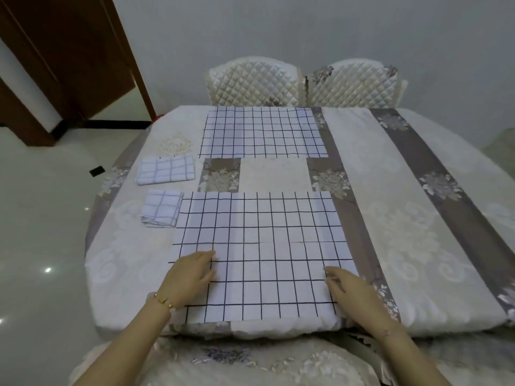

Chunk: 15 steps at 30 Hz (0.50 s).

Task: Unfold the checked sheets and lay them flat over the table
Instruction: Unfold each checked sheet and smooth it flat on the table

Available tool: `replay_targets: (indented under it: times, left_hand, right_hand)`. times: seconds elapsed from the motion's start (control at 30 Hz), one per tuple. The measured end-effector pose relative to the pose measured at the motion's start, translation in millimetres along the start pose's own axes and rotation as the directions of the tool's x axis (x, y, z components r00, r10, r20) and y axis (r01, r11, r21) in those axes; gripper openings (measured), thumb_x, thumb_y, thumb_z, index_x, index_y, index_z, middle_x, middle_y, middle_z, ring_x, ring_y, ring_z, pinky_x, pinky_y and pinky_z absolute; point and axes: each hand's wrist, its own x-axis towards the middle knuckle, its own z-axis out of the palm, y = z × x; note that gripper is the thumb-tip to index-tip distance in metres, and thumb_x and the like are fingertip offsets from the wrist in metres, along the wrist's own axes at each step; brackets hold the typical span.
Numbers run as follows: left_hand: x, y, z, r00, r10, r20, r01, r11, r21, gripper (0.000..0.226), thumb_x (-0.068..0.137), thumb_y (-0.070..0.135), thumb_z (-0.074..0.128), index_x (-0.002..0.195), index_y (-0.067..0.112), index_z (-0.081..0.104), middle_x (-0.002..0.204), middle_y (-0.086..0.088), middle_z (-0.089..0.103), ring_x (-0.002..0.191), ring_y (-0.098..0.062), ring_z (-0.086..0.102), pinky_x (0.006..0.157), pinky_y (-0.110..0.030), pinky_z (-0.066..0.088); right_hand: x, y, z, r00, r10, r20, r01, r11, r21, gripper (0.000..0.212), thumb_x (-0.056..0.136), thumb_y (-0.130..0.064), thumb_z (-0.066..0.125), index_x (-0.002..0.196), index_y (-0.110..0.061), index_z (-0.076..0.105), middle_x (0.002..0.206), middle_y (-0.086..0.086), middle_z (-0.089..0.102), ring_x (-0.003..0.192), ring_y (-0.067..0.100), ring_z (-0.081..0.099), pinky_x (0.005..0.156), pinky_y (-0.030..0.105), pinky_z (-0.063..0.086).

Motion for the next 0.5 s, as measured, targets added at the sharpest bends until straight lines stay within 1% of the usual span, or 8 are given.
replay_targets:
  times: [0.07, 0.1, 0.2, 0.23, 0.37, 0.4, 0.47, 0.5]
  left_hand:
    - [-18, 8, -13, 0.993, -0.071, -0.096, 0.060, 0.992, -0.114, 0.044, 0.097, 0.034, 0.044, 0.139, 0.022, 0.043, 0.137, 0.008, 0.052, 0.118, -0.012, 0.055, 0.096, -0.026, 0.043]
    - [-29, 10, -19, 0.983, -0.118, -0.141, 0.094, 0.982, -0.166, 0.041, 0.097, 0.033, 0.044, 0.136, 0.024, 0.046, 0.130, 0.011, 0.056, 0.110, -0.009, 0.058, 0.090, -0.025, 0.046]
    - [-61, 13, -25, 0.942, -0.244, -0.229, 0.181, 0.947, -0.264, 0.033, 0.096, 0.033, 0.046, 0.127, 0.028, 0.054, 0.105, 0.018, 0.061, 0.096, -0.003, 0.059, 0.079, -0.021, 0.047]
    - [-72, 10, -25, 0.924, -0.294, -0.246, 0.215, 0.929, -0.300, 0.031, 0.096, 0.033, 0.047, 0.125, 0.029, 0.055, 0.101, 0.018, 0.061, 0.094, -0.002, 0.059, 0.078, -0.020, 0.047]
    - [-121, 2, -20, 0.862, -0.435, -0.259, 0.322, 0.866, -0.384, 0.024, 0.094, 0.034, 0.050, 0.116, 0.035, 0.059, 0.098, 0.020, 0.064, 0.091, 0.001, 0.060, 0.081, -0.020, 0.048]
    - [-137, -1, -18, 0.832, -0.494, -0.255, 0.361, 0.829, -0.427, 0.021, 0.093, 0.035, 0.051, 0.112, 0.039, 0.058, 0.097, 0.020, 0.065, 0.089, 0.001, 0.061, 0.081, -0.020, 0.048]
    - [-177, -15, -11, 0.779, -0.533, -0.331, 0.371, 0.817, -0.442, 0.020, 0.089, 0.042, 0.047, 0.106, 0.042, 0.059, 0.099, 0.020, 0.066, 0.089, 0.001, 0.061, 0.082, -0.018, 0.047]
    - [-199, -23, -5, 0.758, -0.560, -0.334, 0.383, 0.797, -0.467, 0.029, 0.085, 0.046, 0.043, 0.104, 0.037, 0.062, 0.101, 0.020, 0.066, 0.091, 0.001, 0.060, 0.084, -0.013, 0.045]
  right_hand:
    - [-1, -15, 0, 0.999, -0.033, -0.007, 0.033, 0.998, 0.054, 0.032, 0.097, -0.030, 0.045, 0.127, -0.025, 0.055, 0.091, -0.016, 0.065, 0.083, 0.007, 0.059, 0.064, 0.016, 0.042]
    - [-1, -22, 0, 0.998, -0.061, -0.007, 0.061, 0.995, 0.079, 0.029, 0.097, -0.030, 0.045, 0.123, -0.027, 0.057, 0.083, -0.016, 0.064, 0.077, 0.004, 0.058, 0.062, 0.016, 0.042]
    - [1, -49, 1, 0.992, -0.125, 0.026, 0.118, 0.973, 0.199, 0.018, 0.096, -0.031, 0.048, 0.108, -0.038, 0.058, 0.088, -0.014, 0.068, 0.086, 0.004, 0.062, 0.076, 0.026, 0.051]
    - [1, -58, 3, 0.988, -0.146, 0.051, 0.130, 0.964, 0.230, 0.015, 0.095, -0.031, 0.049, 0.103, -0.040, 0.058, 0.087, -0.014, 0.068, 0.086, 0.002, 0.063, 0.076, 0.025, 0.051]
    - [-2, -101, 18, 0.963, -0.246, 0.108, 0.202, 0.928, 0.312, 0.012, 0.094, -0.030, 0.053, 0.088, -0.036, 0.062, 0.080, -0.013, 0.070, 0.076, -0.009, 0.062, 0.067, 0.016, 0.047]
    - [-5, -114, 22, 0.952, -0.278, 0.131, 0.225, 0.921, 0.318, 0.012, 0.093, -0.032, 0.053, 0.086, -0.035, 0.062, 0.078, -0.012, 0.070, 0.072, -0.008, 0.062, 0.065, 0.015, 0.046]
    - [-16, -142, 34, 0.921, -0.340, 0.190, 0.271, 0.909, 0.317, 0.015, 0.093, -0.035, 0.052, 0.082, -0.034, 0.062, 0.073, -0.008, 0.069, 0.064, -0.004, 0.060, 0.060, 0.016, 0.044]
    - [-24, -160, 40, 0.903, -0.374, 0.212, 0.295, 0.898, 0.327, 0.017, 0.093, -0.035, 0.052, 0.080, -0.035, 0.061, 0.072, -0.008, 0.069, 0.063, -0.002, 0.059, 0.060, 0.017, 0.044]
